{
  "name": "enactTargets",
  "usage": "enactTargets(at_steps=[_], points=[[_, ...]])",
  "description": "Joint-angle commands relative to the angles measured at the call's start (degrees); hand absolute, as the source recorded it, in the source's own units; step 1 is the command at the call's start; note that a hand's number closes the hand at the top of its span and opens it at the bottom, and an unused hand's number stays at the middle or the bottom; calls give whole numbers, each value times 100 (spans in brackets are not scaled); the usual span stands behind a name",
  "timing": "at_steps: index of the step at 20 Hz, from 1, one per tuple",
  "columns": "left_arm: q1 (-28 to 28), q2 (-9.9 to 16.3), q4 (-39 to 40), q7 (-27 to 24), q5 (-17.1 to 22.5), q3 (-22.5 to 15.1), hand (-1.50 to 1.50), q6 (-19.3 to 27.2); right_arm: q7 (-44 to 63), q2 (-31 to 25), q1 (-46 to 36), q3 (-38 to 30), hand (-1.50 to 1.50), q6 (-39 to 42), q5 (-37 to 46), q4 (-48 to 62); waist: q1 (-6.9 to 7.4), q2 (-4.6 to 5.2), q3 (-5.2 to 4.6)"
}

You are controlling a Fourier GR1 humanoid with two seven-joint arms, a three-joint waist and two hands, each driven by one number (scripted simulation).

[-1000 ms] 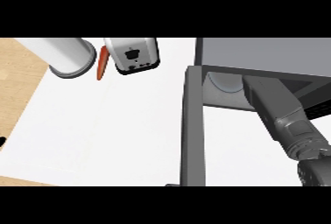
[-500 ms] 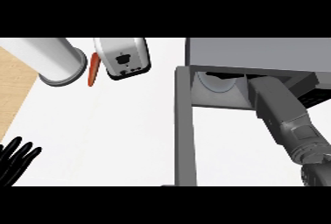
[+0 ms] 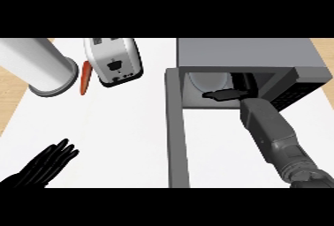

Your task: Pick up the milk, place it into the microwave and close the microwave

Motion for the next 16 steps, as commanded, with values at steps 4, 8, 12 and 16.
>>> enactTargets(at_steps=[4,8,12,16], points=[[-167,-116,390,-621,-1053,-243,-150,-120,-622,577,1221,291,-150,452,40,-434,-235,-109,-17],[-472,-118,624,-799,-1453,-644,150,281,-487,604,1787,531,-150,206,155,-833,-314,-127,-21],[-673,-118,942,-1198,-2060,-897,150,529,-562,490,2561,714,-150,257,229,-1255,-374,-133,-29],[-796,-118,1280,-1403,-2671,-1297,150,723,-730,239,3298,773,-150,533,147,-1900,-400,-126,-31]])
